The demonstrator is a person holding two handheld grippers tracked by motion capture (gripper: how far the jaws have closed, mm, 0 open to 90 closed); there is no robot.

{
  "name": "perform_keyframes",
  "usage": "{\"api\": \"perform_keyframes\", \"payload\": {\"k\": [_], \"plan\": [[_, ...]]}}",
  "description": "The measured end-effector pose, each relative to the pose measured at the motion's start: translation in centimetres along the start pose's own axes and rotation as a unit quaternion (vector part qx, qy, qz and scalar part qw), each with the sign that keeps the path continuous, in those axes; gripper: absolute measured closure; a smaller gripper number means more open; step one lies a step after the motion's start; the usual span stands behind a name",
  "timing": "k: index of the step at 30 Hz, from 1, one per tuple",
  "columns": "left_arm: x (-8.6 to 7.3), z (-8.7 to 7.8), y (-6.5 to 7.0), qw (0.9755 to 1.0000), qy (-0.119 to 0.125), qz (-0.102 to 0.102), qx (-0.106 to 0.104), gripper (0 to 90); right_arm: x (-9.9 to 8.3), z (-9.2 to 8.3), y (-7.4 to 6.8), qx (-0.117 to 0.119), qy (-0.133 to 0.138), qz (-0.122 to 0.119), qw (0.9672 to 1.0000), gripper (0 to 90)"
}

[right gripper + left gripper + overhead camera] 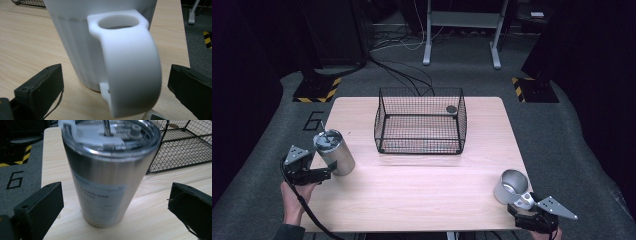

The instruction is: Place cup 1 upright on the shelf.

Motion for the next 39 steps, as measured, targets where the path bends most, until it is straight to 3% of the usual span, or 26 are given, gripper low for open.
{"api": "perform_keyframes", "payload": {"k": [17,22,39], "plan": [[2.8,1.0,-0.5,0.9998,0.015,-0.009,0.004,0.0,0.0,0.0,0.0,-0.001,-0.004,-0.002,1.0,0.0],[3.1,1.5,-0.6,0.9998,0.016,-0.013,-0.002,0.0,0.0,0.0,0.0,-0.001,-0.004,-0.002,1.0,0.0],[3.8,3.2,-0.3,0.9995,0.026,-0.013,0.012,1.5,0.0,0.0,0.0,-0.003,-0.003,-0.002,1.0,0.0]]}}
Point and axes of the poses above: each handheld gripper's, and its own axes: z roughly forward along the jaws, x roughly out of its top, y roughly to its right, the point moved 5 cm from there along z, roughly forward along the jaws, and after that the axes turned 14 degrees about -y, right-handed, at the moved point
